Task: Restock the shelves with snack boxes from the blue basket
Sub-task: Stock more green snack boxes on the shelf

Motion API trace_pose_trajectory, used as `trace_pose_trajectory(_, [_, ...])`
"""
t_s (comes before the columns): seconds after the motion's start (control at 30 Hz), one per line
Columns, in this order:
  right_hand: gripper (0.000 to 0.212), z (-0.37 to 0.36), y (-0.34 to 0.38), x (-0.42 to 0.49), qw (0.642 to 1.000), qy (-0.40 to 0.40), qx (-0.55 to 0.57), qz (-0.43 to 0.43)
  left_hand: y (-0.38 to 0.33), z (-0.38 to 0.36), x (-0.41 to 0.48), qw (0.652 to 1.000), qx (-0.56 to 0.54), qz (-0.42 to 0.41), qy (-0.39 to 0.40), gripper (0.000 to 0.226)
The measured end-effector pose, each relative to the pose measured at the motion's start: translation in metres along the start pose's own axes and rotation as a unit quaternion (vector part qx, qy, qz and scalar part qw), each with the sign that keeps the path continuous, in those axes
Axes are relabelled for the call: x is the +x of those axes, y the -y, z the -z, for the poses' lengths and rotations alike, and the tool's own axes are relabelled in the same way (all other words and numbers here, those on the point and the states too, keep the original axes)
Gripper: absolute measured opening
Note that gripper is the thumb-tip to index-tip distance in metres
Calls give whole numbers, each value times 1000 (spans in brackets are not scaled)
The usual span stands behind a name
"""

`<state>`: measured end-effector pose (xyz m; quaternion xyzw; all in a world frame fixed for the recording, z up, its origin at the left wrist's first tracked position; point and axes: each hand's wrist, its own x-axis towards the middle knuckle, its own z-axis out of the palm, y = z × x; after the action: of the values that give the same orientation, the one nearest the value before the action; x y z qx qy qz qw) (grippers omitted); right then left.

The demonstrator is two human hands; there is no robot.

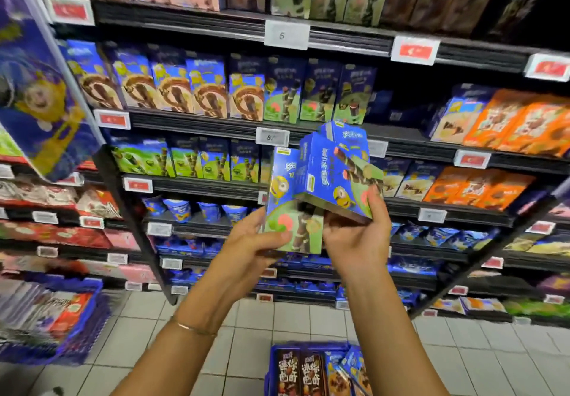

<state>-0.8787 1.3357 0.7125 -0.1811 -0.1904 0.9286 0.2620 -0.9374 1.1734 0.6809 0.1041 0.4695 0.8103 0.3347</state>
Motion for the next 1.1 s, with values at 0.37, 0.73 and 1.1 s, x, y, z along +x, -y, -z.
trace_pose_trajectory(0.37, [46, -10, 47, 48, 995, 28, -92, 25, 0, -47, 42, 997, -42, 55, -18, 50])
trace_pose_trajectory(0.73, [44, -17, 41, 78, 991, -21, -131, -7, -5, -74, 64, 977, -192, -61, 69, 72])
trace_pose_trajectory(1.1, [20, -74, 39, 110, 954, 83, -272, 96, -98, -33, 93, 972, -137, -105, 160, 57])
